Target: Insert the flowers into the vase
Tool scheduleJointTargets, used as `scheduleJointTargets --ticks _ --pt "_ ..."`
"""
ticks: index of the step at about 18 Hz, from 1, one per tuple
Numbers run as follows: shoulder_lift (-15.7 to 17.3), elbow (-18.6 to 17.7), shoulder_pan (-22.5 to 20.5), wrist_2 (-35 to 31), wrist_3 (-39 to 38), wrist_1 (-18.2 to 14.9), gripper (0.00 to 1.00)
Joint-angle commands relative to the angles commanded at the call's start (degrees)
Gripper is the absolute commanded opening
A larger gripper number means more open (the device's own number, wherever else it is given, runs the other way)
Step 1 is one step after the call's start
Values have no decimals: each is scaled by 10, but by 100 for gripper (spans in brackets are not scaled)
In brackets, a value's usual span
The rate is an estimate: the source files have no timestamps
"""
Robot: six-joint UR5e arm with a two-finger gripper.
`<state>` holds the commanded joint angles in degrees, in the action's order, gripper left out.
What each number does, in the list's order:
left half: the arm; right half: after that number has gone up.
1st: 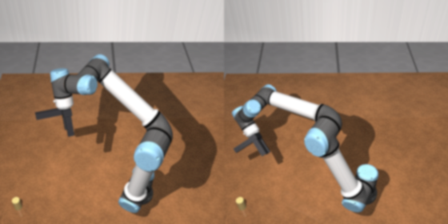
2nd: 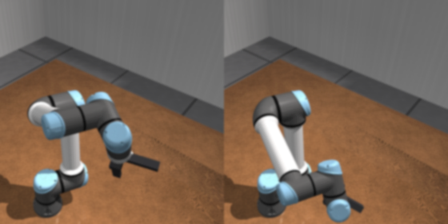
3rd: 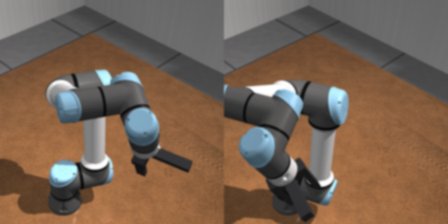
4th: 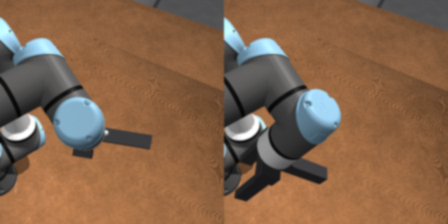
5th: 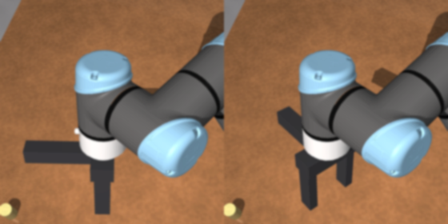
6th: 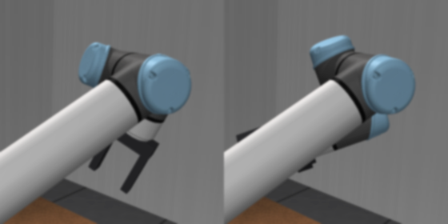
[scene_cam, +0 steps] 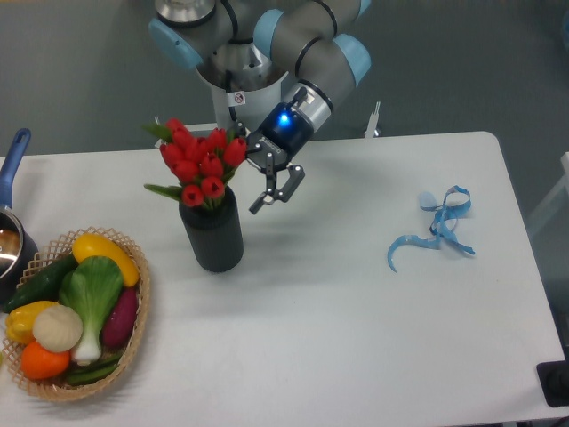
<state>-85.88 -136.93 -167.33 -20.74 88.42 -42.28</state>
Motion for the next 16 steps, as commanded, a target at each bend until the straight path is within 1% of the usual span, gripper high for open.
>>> scheduleJointTargets --ticks 4,9,12,13,14,15,16 --pt "33 3 -67 5 -4 -4 100" --pt "33 27 -104 1 -59 -6 100" --pt "31 39 -134 -7 -67 -5 100" --pt "30 44 -145 -21 -65 -4 100" --pt "31 50 -151 -53 -65 -4 100" --pt "30 61 -152 -101 -65 -5 100" --pt "29 82 -150 -184 -66 -5 100"
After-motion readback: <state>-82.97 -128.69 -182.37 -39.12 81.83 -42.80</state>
